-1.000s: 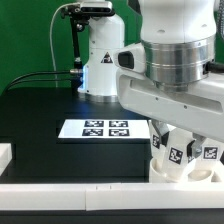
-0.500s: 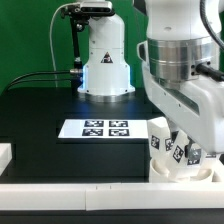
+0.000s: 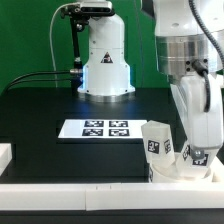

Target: Assemble stool

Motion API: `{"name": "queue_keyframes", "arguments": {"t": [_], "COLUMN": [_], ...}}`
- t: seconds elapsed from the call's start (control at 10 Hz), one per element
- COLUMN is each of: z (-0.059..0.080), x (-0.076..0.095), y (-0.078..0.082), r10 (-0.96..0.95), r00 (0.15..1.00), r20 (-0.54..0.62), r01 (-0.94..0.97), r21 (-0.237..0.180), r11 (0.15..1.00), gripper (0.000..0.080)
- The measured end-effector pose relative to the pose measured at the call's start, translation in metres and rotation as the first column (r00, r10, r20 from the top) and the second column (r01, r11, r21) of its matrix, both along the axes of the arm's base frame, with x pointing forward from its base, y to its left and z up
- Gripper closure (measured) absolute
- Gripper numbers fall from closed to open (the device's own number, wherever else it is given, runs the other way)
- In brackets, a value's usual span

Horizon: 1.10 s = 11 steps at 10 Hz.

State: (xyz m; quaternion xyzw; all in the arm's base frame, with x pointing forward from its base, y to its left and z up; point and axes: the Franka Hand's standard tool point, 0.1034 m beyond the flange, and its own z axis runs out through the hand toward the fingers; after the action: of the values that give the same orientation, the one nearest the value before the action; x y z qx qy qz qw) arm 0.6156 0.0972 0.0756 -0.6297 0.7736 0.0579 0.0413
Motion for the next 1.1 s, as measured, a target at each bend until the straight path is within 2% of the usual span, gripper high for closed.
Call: {"name": "queue_keyframes", "arguments": {"t": [0.2, 0.5, 0.9, 1.0, 1.1], "z": [-0.001, 0.000, -0.001, -0.001, -0.001], "x": [0.001, 0.002, 0.001, 0.001, 0.001], "y": [0.008, 0.025, 0.025, 0.025, 0.025], "r10": [-0.237, -0.305, -0.308, -0.308, -0.305], "r00": [0.971, 0.951, 0.948, 0.948, 0.949], "r20": [0.023, 0.055, 0.079, 0.079, 0.079], "r01": [0.237, 0.304, 0.305, 0.304, 0.302], "r21": [0.004, 0.038, 0.054, 0.053, 0.053], "r11": [0.971, 0.952, 0.951, 0.951, 0.952], "gripper": [0.0463, 0.0463, 0.0458, 0.0283, 0.0188]}}
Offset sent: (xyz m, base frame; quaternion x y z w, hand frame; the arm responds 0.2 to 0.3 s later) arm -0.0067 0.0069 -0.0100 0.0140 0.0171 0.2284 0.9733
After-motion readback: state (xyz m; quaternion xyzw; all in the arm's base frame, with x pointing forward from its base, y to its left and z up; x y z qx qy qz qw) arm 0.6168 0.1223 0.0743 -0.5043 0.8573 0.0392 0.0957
